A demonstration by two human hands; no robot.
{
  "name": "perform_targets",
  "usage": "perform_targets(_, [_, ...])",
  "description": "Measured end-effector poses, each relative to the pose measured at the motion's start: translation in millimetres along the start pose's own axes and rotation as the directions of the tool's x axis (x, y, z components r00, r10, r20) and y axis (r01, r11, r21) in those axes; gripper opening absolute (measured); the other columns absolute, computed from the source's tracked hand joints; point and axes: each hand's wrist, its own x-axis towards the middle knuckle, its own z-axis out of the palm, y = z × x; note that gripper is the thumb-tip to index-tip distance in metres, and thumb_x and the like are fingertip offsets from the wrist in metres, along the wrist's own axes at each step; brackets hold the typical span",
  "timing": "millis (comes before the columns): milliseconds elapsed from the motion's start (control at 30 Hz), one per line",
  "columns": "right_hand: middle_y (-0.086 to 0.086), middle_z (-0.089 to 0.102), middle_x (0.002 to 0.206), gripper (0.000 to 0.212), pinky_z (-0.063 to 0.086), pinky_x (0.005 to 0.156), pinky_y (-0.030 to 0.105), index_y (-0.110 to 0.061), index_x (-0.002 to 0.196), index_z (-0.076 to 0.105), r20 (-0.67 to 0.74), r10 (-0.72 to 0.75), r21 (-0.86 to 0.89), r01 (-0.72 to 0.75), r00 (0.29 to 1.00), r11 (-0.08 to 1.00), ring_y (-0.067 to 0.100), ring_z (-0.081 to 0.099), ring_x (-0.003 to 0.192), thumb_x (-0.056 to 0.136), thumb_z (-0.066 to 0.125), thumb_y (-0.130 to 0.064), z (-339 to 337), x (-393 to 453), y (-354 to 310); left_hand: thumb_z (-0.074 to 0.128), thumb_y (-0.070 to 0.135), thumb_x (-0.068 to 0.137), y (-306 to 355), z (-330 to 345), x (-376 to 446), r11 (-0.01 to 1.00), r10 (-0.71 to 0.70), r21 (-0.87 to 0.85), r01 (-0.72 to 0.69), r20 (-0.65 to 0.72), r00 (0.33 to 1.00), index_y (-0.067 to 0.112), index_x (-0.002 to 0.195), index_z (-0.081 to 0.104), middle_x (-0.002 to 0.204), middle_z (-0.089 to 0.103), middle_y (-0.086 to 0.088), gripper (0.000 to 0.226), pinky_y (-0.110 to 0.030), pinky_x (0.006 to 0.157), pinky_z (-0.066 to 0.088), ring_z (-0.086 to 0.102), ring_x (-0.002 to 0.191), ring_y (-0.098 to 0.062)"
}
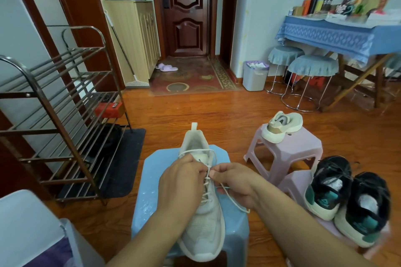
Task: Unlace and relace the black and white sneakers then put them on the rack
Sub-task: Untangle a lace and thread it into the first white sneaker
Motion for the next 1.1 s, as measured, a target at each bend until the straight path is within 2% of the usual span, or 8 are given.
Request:
perform_targets(200, [-0.006,0.066,0.089,0.004,0.053,0.078,0.038,-0.025,0.094,0.061,-0.123,-0.505,-0.787,0.226,0.855,0.575,0.017,0.063,0.085,0.096,0.059,-0.023,15,-17,-5,0.065,0.020,0.085,9,4,-5,0.991,0.016,0.136,-0.020,0.033,0.999,0.028,0.087,0.057,0.097,0.051,0.006,0.012,-0.037,0.062,0.048,0.055,0.077,-0.020])
perform_targets(533, [-0.013,0.048,0.106,0.036,0.047,0.058,0.034,-0.036,0.122,0.061,0.192,-0.689,-0.915,0.381,0.698,0.131,0.022,0.061,0.076,0.093,0.059,-0.014,13,-13,1,0.042,0.014,0.102,1,-32,-2,0.969,-0.209,-0.130,0.211,0.027,0.978,0.021,0.101,0.044,0.106,0.049,0.004,0.008,-0.040,0.070,0.049,0.056,0.081,-0.016])
perform_targets(667, [-0.018,0.047,0.104,0.040,0.050,0.086,0.032,-0.036,0.131,0.063,0.187,-0.613,-0.841,0.447,0.767,0.303,0.013,0.058,0.101,0.098,0.058,-0.016,4,-11,-4,0.035,0.011,0.109,-51,-91,15,0.119,-0.652,-0.954,0.277,0.135,0.746,0.012,0.105,0.054,0.099,0.074,-0.013,0.020,-0.048,0.087,0.058,0.074,0.092,-0.025])
perform_targets(733, [-0.020,0.046,0.100,0.039,0.043,0.090,0.024,-0.036,0.133,0.063,0.190,-0.554,-0.806,0.451,0.811,0.384,0.007,0.053,0.101,0.101,0.055,-0.016,0,-12,-8,0.029,0.011,0.108,-101,-114,18,-0.420,-0.670,-0.901,-0.109,0.227,0.707,0.007,0.122,0.052,0.111,0.075,-0.017,0.027,-0.046,0.099,0.055,0.075,0.102,-0.027])
perform_targets(800, [-0.019,0.050,0.099,0.040,0.039,0.088,0.020,-0.037,0.131,0.064,0.194,-0.499,-0.766,0.448,0.845,0.462,0.002,0.052,0.097,0.102,0.051,-0.013,-3,-11,-11,0.029,0.014,0.108,-134,-118,15,-0.526,-0.720,-0.793,-0.307,0.223,0.658,0.002,0.130,0.053,0.114,0.075,-0.014,0.035,-0.044,0.108,0.050,0.074,0.104,-0.026])
perform_targets(967, [-0.018,0.054,0.100,0.074,0.049,0.089,0.030,-0.037,0.126,0.068,0.219,-0.444,-0.747,0.442,0.869,0.496,0.004,0.056,0.092,0.084,0.038,0.016,-7,-6,-16,0.054,0.020,0.104,-84,-91,6,0.198,-0.695,-0.970,0.138,-0.040,0.718,0.012,0.120,0.059,0.098,0.072,-0.008,0.019,-0.038,0.092,0.057,0.074,0.086,-0.021])
perform_targets(1033, [-0.016,0.054,0.101,0.082,0.051,0.089,0.033,-0.038,0.126,0.067,0.233,-0.441,-0.766,0.443,0.867,0.466,0.008,0.058,0.092,0.077,0.035,0.019,-7,-5,-18,0.067,0.027,0.096,-66,-65,0,0.784,-0.396,-0.564,0.259,-0.135,0.908,0.021,0.117,0.064,0.096,0.065,0.007,0.022,-0.030,0.083,0.053,0.065,0.085,-0.011])
perform_targets(1100, [-0.015,0.055,0.102,0.082,0.052,0.088,0.031,-0.037,0.126,0.068,0.229,-0.434,-0.775,0.433,0.871,0.460,0.009,0.059,0.091,0.076,0.035,0.020,-5,-6,-22,0.070,0.034,0.093,-55,-41,-7,0.979,-0.115,-0.171,0.107,-0.037,0.993,0.027,0.121,0.062,0.101,0.052,0.015,0.030,-0.027,0.082,0.047,0.056,0.092,-0.007])
